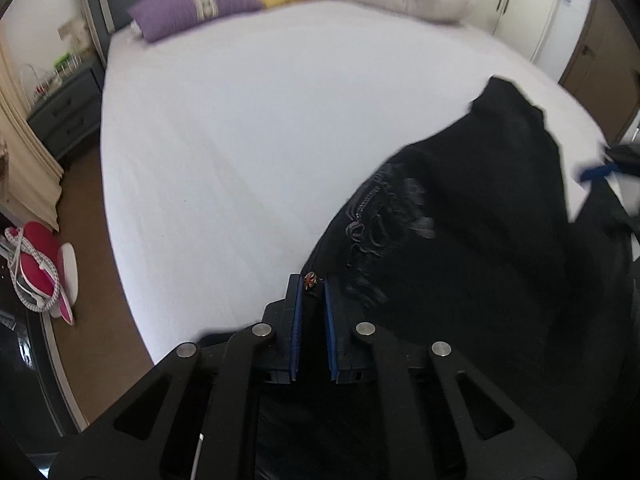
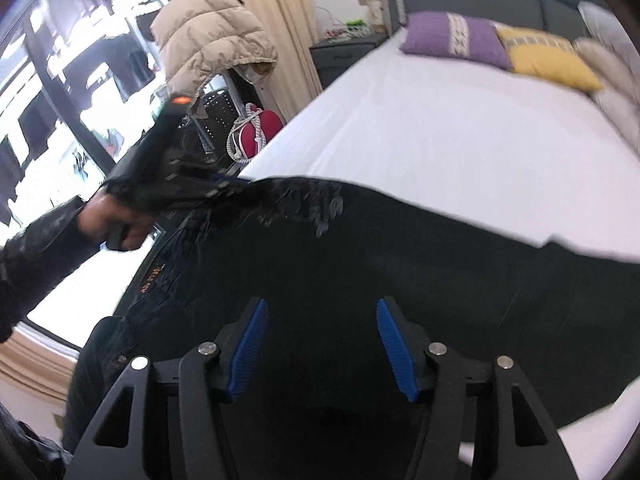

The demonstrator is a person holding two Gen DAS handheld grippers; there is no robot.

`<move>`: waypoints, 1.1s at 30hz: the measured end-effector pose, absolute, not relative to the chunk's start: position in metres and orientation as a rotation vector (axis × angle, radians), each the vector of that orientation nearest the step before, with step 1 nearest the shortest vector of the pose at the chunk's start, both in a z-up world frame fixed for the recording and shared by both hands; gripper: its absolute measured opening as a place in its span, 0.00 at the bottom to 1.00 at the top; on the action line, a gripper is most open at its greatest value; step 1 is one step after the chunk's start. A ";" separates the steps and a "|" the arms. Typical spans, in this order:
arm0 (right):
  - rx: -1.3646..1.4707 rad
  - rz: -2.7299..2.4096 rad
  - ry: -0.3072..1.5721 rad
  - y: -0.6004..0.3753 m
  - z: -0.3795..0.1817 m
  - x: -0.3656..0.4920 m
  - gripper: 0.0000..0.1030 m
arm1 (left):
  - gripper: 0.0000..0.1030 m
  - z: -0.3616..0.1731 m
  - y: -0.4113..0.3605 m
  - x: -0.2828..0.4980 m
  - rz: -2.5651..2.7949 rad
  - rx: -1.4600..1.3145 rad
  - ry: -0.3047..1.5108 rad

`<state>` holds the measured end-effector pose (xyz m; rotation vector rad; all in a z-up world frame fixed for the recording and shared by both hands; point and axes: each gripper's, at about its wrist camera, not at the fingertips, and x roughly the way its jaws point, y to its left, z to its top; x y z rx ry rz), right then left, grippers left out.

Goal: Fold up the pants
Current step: 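Lift the waistband with both tools and fold it over toward the leg hems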

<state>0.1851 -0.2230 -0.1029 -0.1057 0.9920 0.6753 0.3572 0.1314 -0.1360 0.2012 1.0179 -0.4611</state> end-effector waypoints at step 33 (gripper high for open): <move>-0.638 0.849 0.954 -0.144 -0.103 0.219 0.08 | 0.08 -0.061 0.125 0.190 -0.465 0.174 0.752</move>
